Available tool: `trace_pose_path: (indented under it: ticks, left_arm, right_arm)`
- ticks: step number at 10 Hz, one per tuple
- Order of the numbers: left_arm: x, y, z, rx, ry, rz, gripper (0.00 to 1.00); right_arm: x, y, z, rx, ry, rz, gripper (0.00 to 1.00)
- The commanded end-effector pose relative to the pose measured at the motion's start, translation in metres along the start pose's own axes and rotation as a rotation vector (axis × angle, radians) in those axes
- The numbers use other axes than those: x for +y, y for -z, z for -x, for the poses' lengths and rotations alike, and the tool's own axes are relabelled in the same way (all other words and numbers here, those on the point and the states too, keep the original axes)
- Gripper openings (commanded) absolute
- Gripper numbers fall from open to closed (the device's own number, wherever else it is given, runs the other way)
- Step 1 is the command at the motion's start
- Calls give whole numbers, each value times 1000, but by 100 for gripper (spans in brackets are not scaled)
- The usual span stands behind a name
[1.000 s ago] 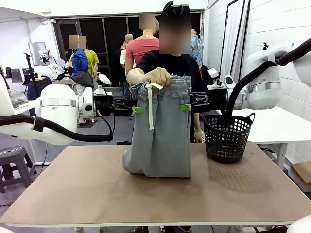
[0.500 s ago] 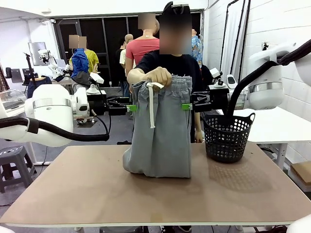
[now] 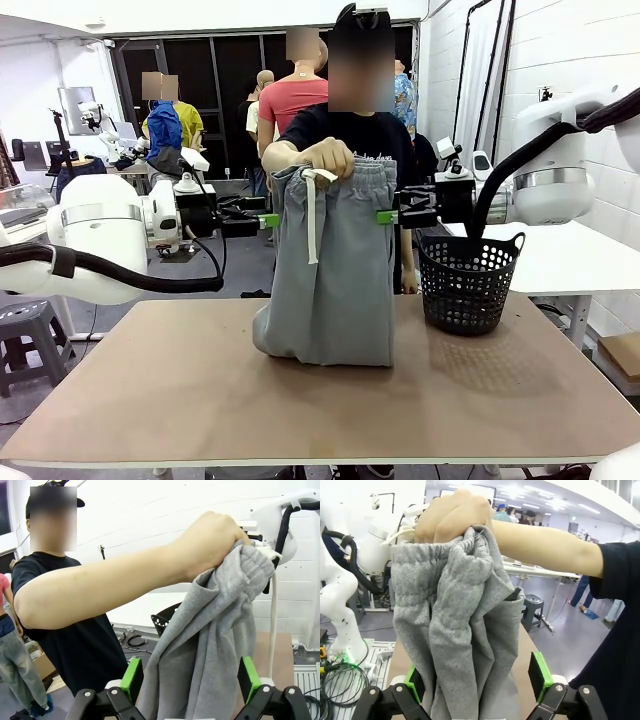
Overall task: Fold the training pants.
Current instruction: Release the ends of the Training pants and then grab the overlapped ends.
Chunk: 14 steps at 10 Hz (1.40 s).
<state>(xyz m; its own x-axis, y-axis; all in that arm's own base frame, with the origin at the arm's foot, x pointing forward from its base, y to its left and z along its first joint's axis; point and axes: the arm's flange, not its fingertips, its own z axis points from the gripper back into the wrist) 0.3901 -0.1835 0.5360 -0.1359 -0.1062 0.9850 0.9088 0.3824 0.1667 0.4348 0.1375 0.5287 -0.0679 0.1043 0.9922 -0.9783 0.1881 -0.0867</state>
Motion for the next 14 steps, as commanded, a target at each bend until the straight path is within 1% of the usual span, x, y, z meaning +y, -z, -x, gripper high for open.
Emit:
trace_pose_path:
  ticks: [1, 4, 6, 8, 9, 10, 13, 14]
  left_arm:
    - [4, 1, 9, -26, 23, 8, 100]
    - [10, 7, 10, -34, 62, 47, 100]
    - [20, 19, 9, -35, 81, 99, 100]
    - [29, 28, 3, -23, 98, 146, 100]
    - [36, 33, 2, -18, 110, 166, 100]
    - [41, 36, 0, -19, 117, 182, 100]
    - [48, 45, -1, -23, 111, 227, 100]
    - [47, 47, -1, -40, 86, 258, 100]
  right_arm:
    - [6, 6, 7, -18, -2, 22, 100]
    - [5, 7, 7, -25, 12, -4, 100]
    - [2, 9, 8, -39, 27, -48, 100]
    - [1, 12, 6, -27, 50, -94, 100]
    - [-2, 14, 6, -38, 67, -135, 100]
    - [-2, 17, 5, -24, 64, -153, 100]
    - [2, 21, -1, -19, 77, -216, 100]
    - [3, 24, -1, -10, 78, -222, 100]
